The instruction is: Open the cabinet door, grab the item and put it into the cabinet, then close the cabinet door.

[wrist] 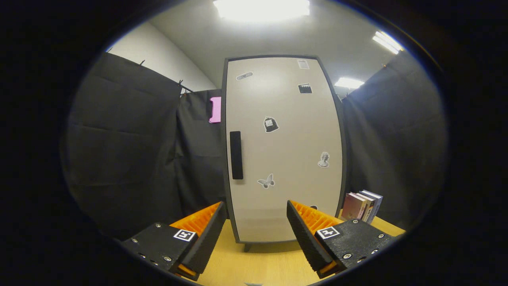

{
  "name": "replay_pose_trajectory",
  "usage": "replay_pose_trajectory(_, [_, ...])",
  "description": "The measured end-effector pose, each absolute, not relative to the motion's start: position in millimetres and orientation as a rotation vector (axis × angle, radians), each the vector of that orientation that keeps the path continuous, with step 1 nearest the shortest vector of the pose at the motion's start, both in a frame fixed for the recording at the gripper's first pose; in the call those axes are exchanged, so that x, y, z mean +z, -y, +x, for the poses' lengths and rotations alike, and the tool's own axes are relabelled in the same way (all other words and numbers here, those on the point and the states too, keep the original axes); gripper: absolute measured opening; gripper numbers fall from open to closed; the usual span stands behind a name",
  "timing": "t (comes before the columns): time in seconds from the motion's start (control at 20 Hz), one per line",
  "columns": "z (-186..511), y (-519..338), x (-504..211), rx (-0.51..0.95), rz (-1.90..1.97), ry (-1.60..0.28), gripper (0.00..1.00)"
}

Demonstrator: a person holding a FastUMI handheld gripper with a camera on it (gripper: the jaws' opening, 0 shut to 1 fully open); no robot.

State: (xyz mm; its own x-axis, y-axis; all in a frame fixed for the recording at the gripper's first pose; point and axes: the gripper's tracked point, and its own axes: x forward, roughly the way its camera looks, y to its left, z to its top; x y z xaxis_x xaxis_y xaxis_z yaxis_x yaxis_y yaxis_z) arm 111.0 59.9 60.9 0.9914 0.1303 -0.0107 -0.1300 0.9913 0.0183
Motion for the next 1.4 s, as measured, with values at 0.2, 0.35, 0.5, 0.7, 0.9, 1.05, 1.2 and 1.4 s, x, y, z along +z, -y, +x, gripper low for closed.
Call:
replay_pose_trajectory(0.2, [144,-67,76,0.135,0.012,-0.003,0.95])
replay_pose_trajectory(0.35, [169,-74,93,0.140,0.026,0.020,0.95])
replay_pose_trajectory(0.5, [193,-81,108,0.143,0.008,0.033,0.95])
replay_pose_trajectory(0.7, [221,-90,120,0.145,0.007,0.051,0.95])
replay_pose_trajectory(0.9, [249,-102,123,0.163,0.015,0.037,0.93])
replay_pose_trajectory(1.05, [268,-115,124,0.185,0.011,0.024,0.86])
replay_pose_trajectory(1.2, [283,-126,123,0.201,0.006,0.004,0.77])
replay_pose_trajectory(1.4, [304,-133,120,0.185,-0.045,-0.026,0.60])
